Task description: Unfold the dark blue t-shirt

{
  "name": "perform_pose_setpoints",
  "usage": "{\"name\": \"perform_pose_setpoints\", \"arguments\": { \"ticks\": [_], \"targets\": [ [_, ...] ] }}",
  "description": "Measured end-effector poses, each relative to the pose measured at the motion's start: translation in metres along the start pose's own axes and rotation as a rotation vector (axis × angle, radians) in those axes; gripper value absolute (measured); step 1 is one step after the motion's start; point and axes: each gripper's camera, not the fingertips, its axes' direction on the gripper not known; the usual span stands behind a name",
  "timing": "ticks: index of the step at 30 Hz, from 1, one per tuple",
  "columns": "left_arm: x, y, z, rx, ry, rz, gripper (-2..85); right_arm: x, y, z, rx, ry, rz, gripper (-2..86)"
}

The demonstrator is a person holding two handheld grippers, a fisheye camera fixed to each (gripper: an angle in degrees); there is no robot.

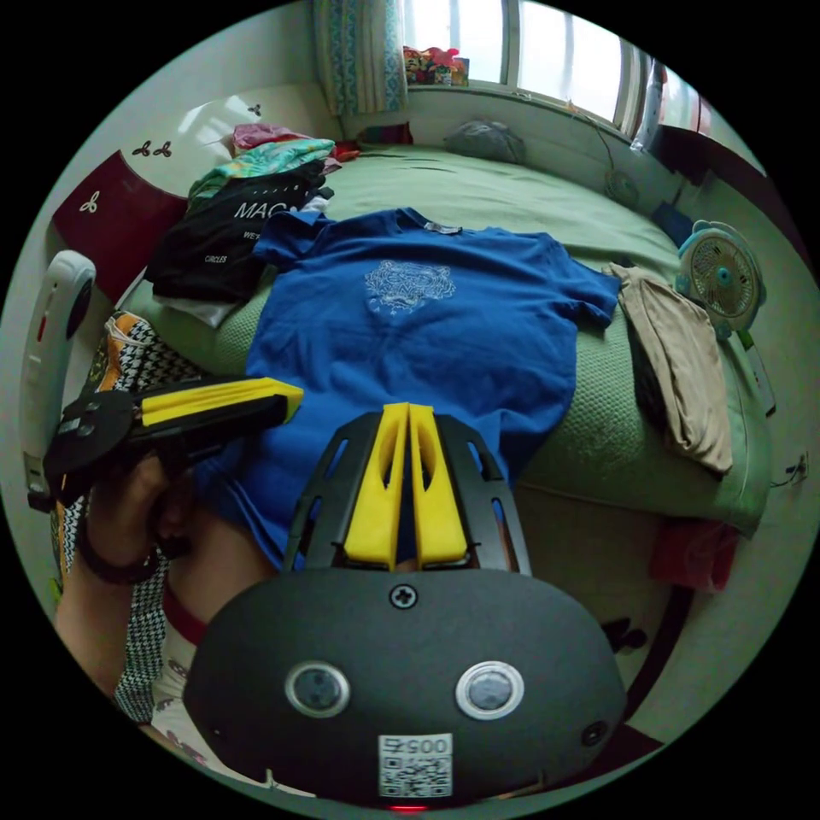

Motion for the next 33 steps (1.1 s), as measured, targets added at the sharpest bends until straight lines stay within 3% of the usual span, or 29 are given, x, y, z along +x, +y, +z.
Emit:
{"name": "perform_pose_setpoints", "arguments": {
  "ticks": [14,27,33],
  "targets": [
    [0.025,0.018,-0.004,-0.010,0.014,-0.019,-0.6,-0.010,0.018,-0.001,0.001,-0.034,0.023,-1.0],
    [0.067,0.027,-0.005,-0.036,-0.149,0.017,-0.6,-0.012,0.025,-0.001,-0.005,-0.044,0.043,-1.3],
    [0.074,0.030,-0.007,-0.034,-0.109,0.016,-0.6,-0.011,0.027,-0.001,-0.003,-0.044,0.044,-1.3]
  ]
}}
